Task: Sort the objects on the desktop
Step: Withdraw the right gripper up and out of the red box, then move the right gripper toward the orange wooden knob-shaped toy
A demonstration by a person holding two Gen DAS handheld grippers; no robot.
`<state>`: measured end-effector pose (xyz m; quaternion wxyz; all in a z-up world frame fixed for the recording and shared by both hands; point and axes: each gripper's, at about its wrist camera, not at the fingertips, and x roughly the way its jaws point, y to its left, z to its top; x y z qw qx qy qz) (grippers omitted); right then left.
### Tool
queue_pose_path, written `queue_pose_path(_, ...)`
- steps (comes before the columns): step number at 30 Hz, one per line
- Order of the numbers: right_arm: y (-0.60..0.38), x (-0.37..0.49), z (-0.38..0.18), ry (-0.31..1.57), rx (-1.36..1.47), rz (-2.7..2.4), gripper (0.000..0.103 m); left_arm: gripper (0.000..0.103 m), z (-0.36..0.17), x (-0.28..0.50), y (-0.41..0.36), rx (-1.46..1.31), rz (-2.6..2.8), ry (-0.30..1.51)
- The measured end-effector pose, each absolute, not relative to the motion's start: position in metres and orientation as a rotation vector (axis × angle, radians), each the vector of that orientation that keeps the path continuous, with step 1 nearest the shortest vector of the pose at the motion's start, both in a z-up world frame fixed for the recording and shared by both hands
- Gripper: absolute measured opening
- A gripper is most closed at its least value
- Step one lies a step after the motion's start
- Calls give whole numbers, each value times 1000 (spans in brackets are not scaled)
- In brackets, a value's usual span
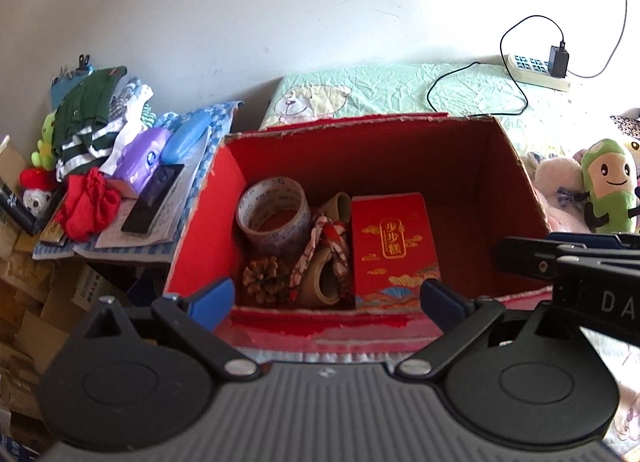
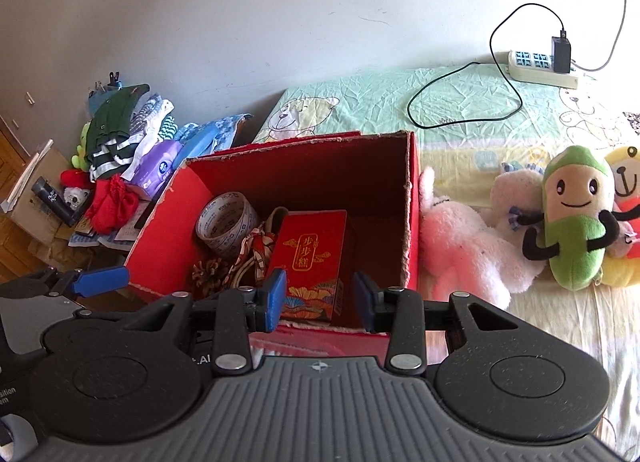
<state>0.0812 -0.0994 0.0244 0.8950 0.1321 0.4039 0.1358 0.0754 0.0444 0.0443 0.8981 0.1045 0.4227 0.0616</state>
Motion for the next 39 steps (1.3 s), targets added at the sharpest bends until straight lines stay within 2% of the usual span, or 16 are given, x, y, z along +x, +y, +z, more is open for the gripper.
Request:
queue_pose_path(10,-110,62,17,861,257,318,44,100,27,55,28,199,146,922)
queue_pose_path(39,-149,42,-32,954,166,235,44,101,-35,41,-19,235,167,1069)
